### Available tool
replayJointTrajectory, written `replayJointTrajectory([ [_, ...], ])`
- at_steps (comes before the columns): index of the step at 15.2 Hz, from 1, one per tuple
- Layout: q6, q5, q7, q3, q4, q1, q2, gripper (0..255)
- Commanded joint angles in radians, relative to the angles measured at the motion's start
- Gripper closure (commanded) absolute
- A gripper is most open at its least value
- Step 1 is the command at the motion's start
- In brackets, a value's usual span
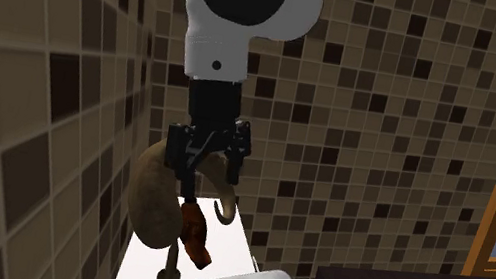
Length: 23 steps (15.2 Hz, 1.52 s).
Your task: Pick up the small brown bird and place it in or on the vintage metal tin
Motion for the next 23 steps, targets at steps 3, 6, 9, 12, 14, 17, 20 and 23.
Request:
replayJointTrajectory([
  [3, 0.05, 0.047, -0.001, -0.017, 0.097, -0.037, 0.141, 0],
  [6, 0.075, 0.082, 0.001, -0.025, 0.175, -0.069, 0.239, 0],
  [9, 0.091, 0.115, 0.007, -0.03, 0.259, -0.105, 0.336, 0],
  [12, 0.101, 0.146, 0.016, -0.033, 0.35, -0.144, 0.431, 0],
  [14, 0.104, 0.165, 0.025, -0.035, 0.414, -0.171, 0.494, 0],
  [17, 0.102, 0.191, 0.041, -0.039, 0.517, -0.213, 0.589, 0],
  [20, 0.092, 0.225, 0.056, -0.054, 0.628, -0.248, 0.686, 0],
  [23, 0.071, 0.272, 0.068, -0.083, 0.751, -0.276, 0.79, 0],
])
